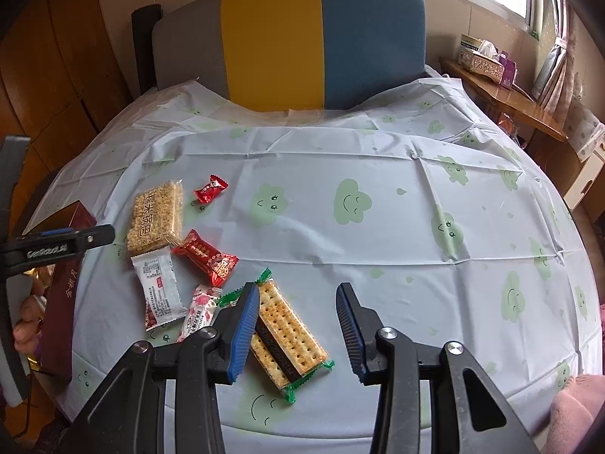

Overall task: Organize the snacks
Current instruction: 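Move the left tool to the clear rice-cracker bag on the cloth, then close the left tool on the rice-cracker bag and lift it, then hold the rice-cracker bag in the left tool while the right tool grasps a small red candy, then lower the rice-cracker bag into the gold tray with the left tool while the right tool holds the red candy, then carry the red candy into the gold tray and open the right tool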

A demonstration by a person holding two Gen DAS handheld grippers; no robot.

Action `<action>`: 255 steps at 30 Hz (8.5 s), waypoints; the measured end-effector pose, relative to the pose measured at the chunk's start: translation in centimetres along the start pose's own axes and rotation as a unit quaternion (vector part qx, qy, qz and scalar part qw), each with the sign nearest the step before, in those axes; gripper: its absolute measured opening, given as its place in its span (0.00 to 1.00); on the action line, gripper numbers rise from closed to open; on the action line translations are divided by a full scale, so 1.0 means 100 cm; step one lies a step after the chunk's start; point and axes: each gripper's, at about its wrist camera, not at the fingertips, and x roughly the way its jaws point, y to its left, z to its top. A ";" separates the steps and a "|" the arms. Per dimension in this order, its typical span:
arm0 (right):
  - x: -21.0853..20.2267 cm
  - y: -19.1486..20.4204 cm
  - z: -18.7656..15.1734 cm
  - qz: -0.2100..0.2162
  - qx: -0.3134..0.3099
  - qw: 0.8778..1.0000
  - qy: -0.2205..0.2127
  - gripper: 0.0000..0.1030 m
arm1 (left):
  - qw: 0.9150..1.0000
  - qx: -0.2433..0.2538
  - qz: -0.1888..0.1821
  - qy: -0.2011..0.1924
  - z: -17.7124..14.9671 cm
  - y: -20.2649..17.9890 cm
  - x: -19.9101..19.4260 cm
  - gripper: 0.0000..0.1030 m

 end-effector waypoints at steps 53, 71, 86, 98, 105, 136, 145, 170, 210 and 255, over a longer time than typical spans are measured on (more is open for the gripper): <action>0.008 -0.006 0.000 0.004 0.019 1.000 0.018 0.42 | 0.996 0.090 -0.006 -0.010 -0.001 -0.048 0.036 0.73; 0.019 -0.004 -0.002 0.041 0.044 0.997 0.049 0.41 | 0.980 0.179 -0.067 -0.054 -0.166 -0.018 -0.068 0.73; 0.096 0.073 0.081 0.098 0.003 0.994 0.053 0.37 | 0.976 0.205 -0.033 -0.062 -0.196 -0.015 -0.053 0.73; 0.180 0.085 0.114 0.052 0.030 0.992 0.113 0.15 | 0.974 0.213 -0.051 -0.053 -0.196 -0.017 -0.049 0.74; 0.142 0.080 0.101 0.074 -0.002 0.994 0.084 0.14 | 0.978 0.197 -0.059 -0.045 -0.192 -0.015 -0.046 0.73; 0.014 0.008 -0.011 -0.036 -0.050 0.998 0.011 0.14 | 0.976 0.178 -0.054 -0.111 -0.188 -0.010 -0.104 0.72; 0.005 0.001 -0.007 -0.045 -0.031 0.998 -0.011 0.14 | 0.978 0.154 -0.054 -0.132 -0.182 0.004 -0.126 0.72; 0.000 0.004 -0.008 -0.034 -0.036 0.999 -0.020 0.14 | 0.986 -0.111 0.032 -0.122 -0.163 0.196 -0.131 0.73; 0.011 0.044 -0.023 0.013 -0.105 0.994 0.020 0.14 | 0.981 -0.084 0.125 -0.122 -0.181 0.182 -0.116 0.74; 0.003 0.298 -0.045 0.227 -0.215 0.950 0.019 0.28 | 0.970 -0.102 0.135 -0.176 -0.196 0.207 -0.148 0.78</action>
